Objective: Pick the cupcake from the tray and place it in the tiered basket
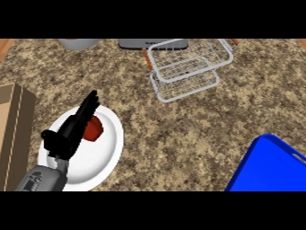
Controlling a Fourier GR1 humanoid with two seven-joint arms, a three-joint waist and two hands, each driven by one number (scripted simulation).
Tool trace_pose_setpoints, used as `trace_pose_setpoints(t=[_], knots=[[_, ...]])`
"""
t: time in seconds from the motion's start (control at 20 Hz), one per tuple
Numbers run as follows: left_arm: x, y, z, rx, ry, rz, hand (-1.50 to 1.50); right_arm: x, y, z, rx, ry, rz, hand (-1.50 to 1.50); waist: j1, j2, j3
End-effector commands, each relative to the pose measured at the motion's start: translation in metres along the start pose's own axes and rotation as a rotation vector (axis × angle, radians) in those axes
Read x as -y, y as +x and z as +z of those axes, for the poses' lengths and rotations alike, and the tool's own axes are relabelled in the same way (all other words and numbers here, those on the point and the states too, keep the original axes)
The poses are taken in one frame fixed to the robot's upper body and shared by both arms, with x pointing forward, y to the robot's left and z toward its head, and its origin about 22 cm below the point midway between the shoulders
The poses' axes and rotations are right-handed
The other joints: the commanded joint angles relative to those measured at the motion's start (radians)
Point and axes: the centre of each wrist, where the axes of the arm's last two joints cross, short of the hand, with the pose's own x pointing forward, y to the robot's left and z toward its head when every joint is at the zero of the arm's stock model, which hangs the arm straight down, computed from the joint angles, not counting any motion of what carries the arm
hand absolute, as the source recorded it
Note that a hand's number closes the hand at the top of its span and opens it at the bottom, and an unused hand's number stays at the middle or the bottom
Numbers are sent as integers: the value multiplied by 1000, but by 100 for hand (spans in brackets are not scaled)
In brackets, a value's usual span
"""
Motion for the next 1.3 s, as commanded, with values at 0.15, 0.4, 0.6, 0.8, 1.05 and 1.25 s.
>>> trace_pose_setpoints(t=[0.15, 0.4, 0.6, 0.8, 1.05, 1.25], knots=[[3, 1, 5, -20, 2, 15, 0, -17, 11, -3, -177, 23, 2, -150, -4, -2, 0], [-8, 1, 13, -20, -1, 17, 0, -33, -1, -24, -173, 19, 0, -150, -9, -3, 0], [-10, 1, 2, -15, 16, 0, 0, -26, 19, -10, -62, -11, -109, 150, -14, -4, 0], [9, -11, 1, -23, 20, 10, 0, -43, 21, -9, 2, -101, -108, 150, -16, -3, 0], [1, -6, 6, -34, -1, 22, 0, -40, 31, -14, 28, -112, -95, 150, -12, -3, 0], [0, -15, -2, -28, 13, 25, 0, -19, 27, -21, 16, -164, -87, 150, -16, -3, 0]])
